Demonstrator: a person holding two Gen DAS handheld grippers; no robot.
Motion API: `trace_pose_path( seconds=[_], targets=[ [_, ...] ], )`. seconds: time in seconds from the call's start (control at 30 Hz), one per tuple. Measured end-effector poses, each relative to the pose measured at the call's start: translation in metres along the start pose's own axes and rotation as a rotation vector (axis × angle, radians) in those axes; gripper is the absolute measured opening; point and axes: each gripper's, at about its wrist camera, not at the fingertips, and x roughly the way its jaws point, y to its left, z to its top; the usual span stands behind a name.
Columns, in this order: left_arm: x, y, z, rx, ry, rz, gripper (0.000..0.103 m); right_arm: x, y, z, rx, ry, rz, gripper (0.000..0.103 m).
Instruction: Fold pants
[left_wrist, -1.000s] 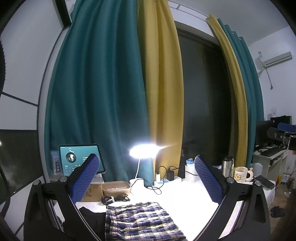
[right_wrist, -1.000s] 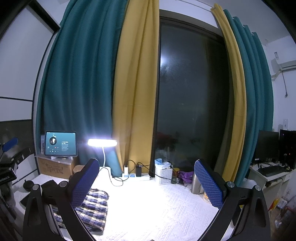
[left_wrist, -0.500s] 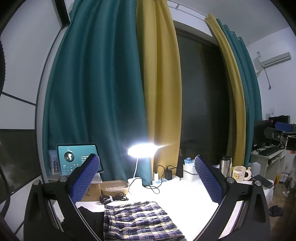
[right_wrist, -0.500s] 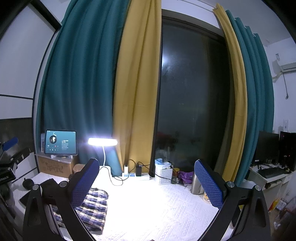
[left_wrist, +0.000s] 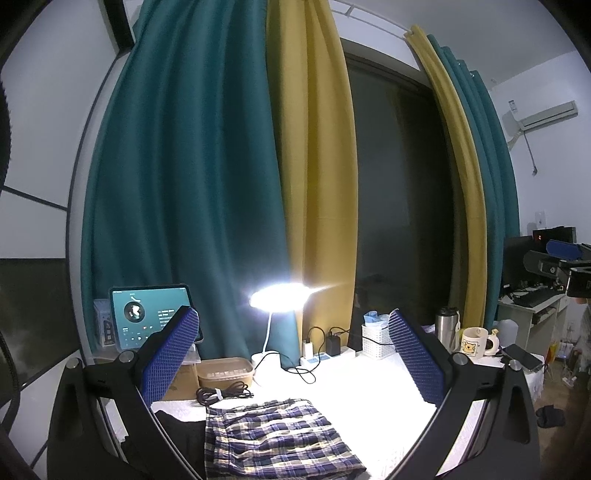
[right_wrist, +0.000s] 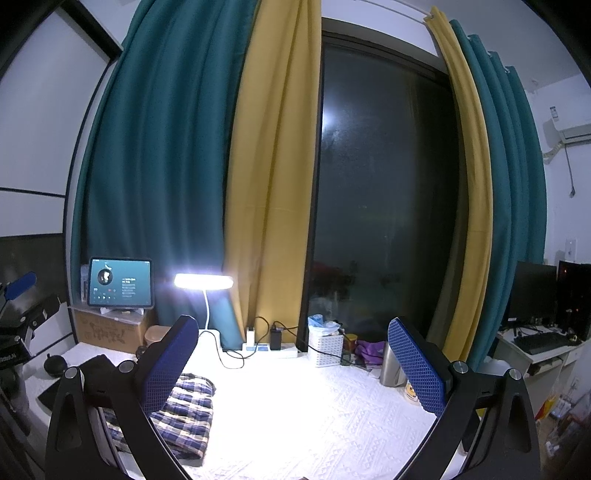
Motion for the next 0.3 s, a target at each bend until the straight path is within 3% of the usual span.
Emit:
trace_pose_path(
  seconds=[0.3],
  targets=[
    [-0.0009,-0.0070,-0.0030,0.010,0.013,-0.020,0.102,0.0014,-0.0030,-0.0041,-0.007,0.009,-0.002,0.103]
  ],
)
